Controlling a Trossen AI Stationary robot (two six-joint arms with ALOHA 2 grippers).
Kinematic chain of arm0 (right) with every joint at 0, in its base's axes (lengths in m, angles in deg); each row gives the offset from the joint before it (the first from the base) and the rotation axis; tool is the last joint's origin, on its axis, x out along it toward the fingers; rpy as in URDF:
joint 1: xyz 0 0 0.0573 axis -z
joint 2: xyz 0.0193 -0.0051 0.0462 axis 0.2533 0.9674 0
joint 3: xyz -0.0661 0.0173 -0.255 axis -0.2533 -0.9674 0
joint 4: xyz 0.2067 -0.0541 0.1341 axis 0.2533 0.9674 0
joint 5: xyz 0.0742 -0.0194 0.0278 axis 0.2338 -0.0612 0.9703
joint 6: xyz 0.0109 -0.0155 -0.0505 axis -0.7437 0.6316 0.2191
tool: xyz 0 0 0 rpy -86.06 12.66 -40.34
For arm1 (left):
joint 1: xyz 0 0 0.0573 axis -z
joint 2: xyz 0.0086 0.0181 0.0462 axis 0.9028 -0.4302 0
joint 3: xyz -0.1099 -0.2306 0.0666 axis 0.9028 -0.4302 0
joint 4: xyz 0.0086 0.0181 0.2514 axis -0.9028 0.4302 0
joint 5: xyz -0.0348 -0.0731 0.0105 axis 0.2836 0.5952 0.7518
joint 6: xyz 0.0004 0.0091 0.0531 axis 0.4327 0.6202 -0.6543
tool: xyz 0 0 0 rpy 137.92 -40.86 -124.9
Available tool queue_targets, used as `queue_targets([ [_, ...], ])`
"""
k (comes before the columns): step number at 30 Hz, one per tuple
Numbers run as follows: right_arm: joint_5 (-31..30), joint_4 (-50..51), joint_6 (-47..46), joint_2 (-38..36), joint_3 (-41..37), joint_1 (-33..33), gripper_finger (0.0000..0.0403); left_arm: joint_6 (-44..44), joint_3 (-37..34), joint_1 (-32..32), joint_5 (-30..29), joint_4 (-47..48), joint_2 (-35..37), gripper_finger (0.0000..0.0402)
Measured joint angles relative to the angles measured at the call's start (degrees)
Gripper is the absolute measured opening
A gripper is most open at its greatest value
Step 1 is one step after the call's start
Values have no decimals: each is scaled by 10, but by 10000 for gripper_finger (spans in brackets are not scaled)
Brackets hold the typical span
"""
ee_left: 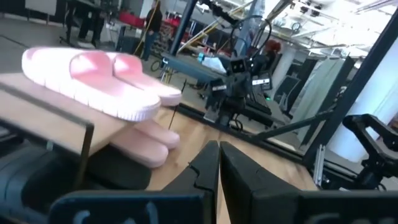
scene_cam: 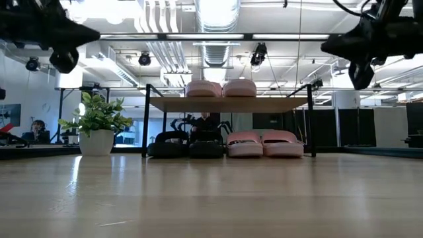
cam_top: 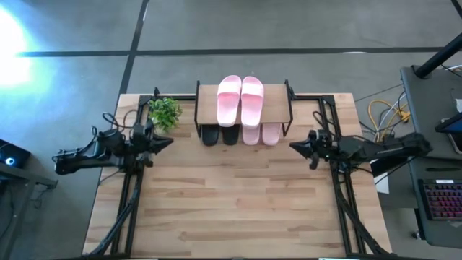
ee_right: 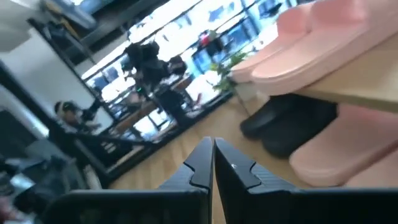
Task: Pick and place slides into the shelf
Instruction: Return to Home Position
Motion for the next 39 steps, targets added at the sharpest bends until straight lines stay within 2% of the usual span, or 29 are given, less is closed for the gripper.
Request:
queue_targets([
  [3, -24, 6, 2, -16, -16, 0, 8, 1, -21, 0, 3, -2, 9, 0],
  [8, -32, 14, 2, -21, -50, 0, 8, -2, -46, 0, 54, -19, -1, 0],
  [10, -32, 17, -55, -16, -66, 0, 9, -8, -59, 0, 77, -21, 10, 0],
  [12, -33, 27, -91, -13, -67, 0, 9, -18, -73, 0, 86, -64, 11, 0],
  [15, -12, -24, -12, -11, -67, 0, 9, -32, -95, 0, 92, -111, 10, 0],
  [18, 51, -93, 85, -19, -66, 0, 9, -20, -115, 0, 101, -150, 1, 0],
  [20, 87, -107, 111, -30, -66, 0, 9, 10, -134, 0, 103, -169, 6, 0],
  [27, 168, -37, 126, -83, -66, 0, 9, 23, -150, 0, 78, -183, 8, 0],
  [31, 204, 16, 148, -122, -66, 0, 9, 46, -150, 0, 20, -172, 2, 0],
  [33, 206, 44, 157, -140, -66, 0, 9, 45, -150, 0, 0, -165, -5, 0],
  [39, 186, 95, 162, -150, -66, 0, 9, 45, -151, 0, -3, -165, -20, 0],
])
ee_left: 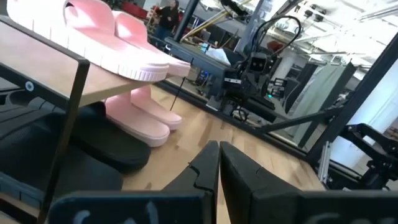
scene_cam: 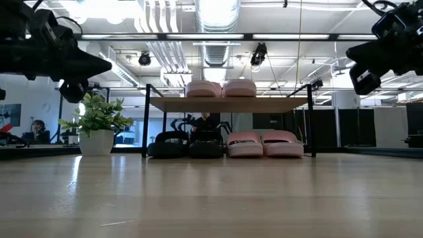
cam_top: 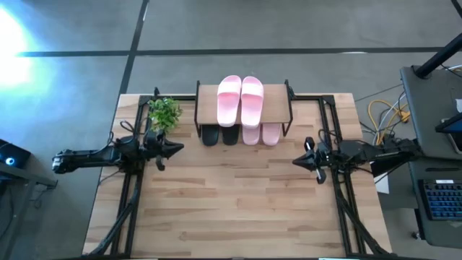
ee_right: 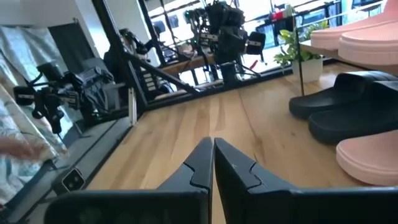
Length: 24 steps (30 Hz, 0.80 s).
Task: Pick and place slides into the shelf
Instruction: Return to Home Position
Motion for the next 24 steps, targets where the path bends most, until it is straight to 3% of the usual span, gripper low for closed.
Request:
queue_targets([
  [24, 0, 0, -2, 15, 0, 0, 9, -1, -1, 0, -1, 0, -45, 0],
])
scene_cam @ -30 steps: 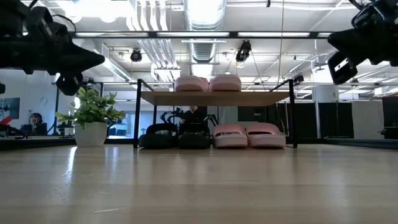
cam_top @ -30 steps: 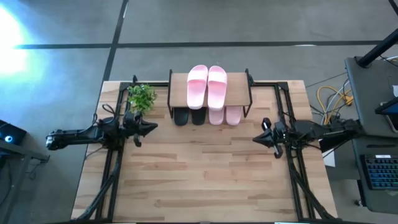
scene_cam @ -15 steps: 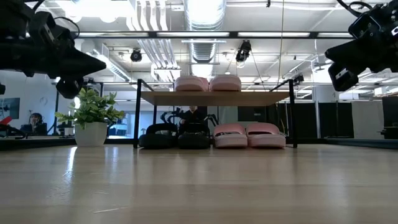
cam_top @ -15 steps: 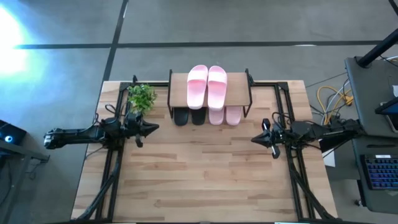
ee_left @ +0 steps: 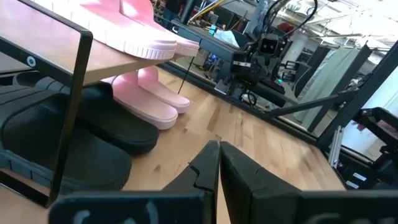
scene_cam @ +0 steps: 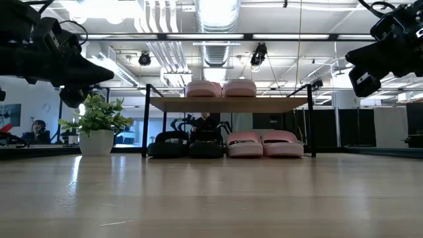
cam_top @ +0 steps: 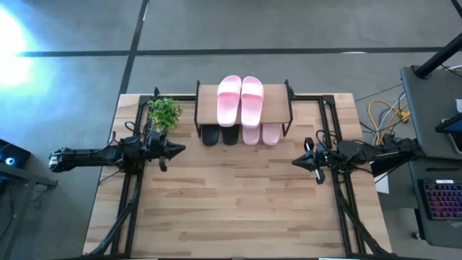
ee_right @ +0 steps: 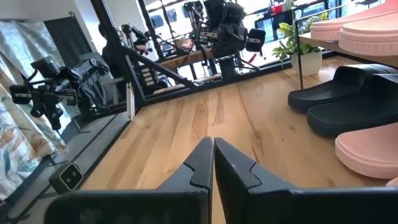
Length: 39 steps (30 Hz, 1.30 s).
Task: Pick and place slides into the shelf
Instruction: Return to Home Position
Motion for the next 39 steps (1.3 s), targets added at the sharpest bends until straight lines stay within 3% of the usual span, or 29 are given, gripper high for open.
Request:
queue_targets([
  [39, 0, 0, 0, 0, 0, 0, 9, 0, 0, 0, 0, 0, -8, 0],
])
